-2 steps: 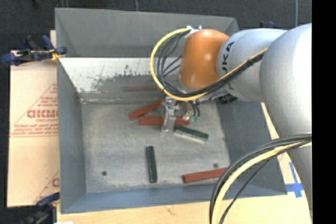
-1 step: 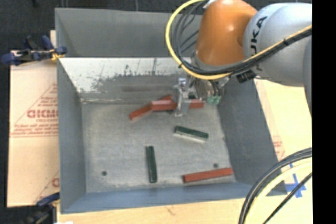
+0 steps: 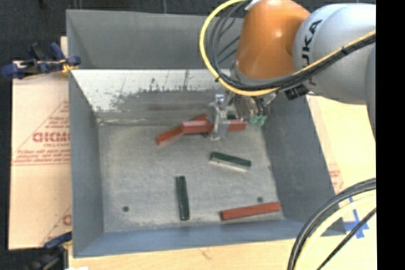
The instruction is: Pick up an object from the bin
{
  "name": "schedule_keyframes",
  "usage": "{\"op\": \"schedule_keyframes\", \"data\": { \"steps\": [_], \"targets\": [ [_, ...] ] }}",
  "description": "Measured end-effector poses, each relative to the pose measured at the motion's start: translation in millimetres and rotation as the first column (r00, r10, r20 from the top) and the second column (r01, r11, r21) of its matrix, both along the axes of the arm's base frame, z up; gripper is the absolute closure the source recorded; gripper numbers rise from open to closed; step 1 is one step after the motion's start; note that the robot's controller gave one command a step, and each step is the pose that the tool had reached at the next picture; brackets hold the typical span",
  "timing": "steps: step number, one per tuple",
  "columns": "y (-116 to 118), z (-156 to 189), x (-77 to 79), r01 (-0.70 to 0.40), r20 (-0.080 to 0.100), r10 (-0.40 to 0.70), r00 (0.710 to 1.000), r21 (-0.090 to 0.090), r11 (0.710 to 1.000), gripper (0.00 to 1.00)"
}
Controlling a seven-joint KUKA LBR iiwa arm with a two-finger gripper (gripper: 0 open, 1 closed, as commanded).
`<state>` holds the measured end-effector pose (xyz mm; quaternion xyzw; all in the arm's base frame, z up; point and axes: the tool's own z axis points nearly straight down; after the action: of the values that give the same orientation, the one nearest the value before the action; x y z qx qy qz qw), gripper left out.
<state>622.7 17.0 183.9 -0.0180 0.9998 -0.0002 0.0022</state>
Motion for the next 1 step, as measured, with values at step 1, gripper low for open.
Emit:
{"op": "schedule_keyframes", "data": {
  "steps": [1],
  "targets": [
    [-0.8, 2.0, -0.9, 0.0, -0.002, 0.0, 1.0, 0.0, 1.0, 1.0]
  ]
}}
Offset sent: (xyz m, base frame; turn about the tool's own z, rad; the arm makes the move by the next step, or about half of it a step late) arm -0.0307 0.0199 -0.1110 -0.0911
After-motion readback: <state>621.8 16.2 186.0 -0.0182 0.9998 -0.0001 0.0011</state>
